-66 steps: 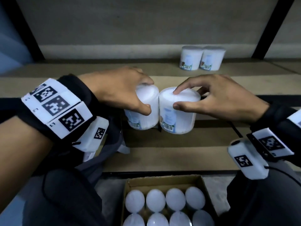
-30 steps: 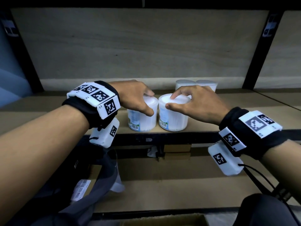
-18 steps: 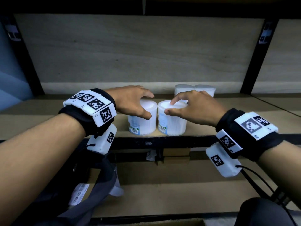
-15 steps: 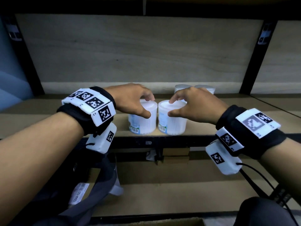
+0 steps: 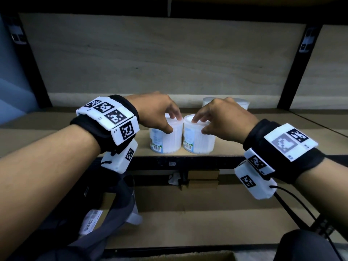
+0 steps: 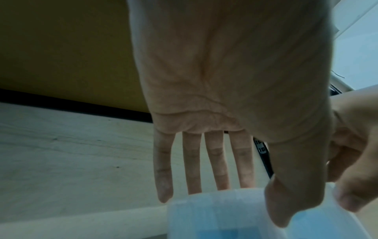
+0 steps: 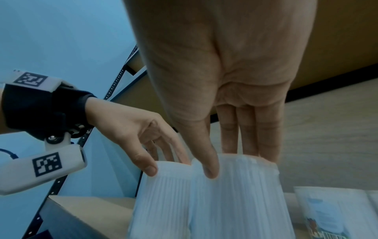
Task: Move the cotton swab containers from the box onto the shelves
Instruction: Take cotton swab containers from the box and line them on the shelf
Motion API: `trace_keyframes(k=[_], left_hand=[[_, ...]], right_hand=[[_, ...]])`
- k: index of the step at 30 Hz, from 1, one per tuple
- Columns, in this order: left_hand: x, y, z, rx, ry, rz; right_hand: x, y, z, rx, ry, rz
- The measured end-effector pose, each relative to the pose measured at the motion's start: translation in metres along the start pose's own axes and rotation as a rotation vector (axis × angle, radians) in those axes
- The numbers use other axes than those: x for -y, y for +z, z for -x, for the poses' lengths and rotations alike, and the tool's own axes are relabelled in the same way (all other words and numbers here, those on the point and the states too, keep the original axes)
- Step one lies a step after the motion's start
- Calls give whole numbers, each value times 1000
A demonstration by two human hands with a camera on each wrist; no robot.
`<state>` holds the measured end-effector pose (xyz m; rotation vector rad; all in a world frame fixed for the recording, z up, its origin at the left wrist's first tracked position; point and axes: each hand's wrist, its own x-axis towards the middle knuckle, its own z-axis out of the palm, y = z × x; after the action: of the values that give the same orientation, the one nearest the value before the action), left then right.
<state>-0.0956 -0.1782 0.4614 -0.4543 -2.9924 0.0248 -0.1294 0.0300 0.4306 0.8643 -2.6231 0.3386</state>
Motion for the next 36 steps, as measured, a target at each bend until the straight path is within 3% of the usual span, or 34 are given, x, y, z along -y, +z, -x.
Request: trace_keyframes(k=[17,27,36], left_hand=[[23,5,-64,1,-79,16],[39,11,-104,-22,-128,-78],[51,13,-132,-2,-171,-10]], right_hand=[[-19,15,-76,136,85,60],[-33,22,-114,199,137,21],[-53,32,-145,216,180,-47]])
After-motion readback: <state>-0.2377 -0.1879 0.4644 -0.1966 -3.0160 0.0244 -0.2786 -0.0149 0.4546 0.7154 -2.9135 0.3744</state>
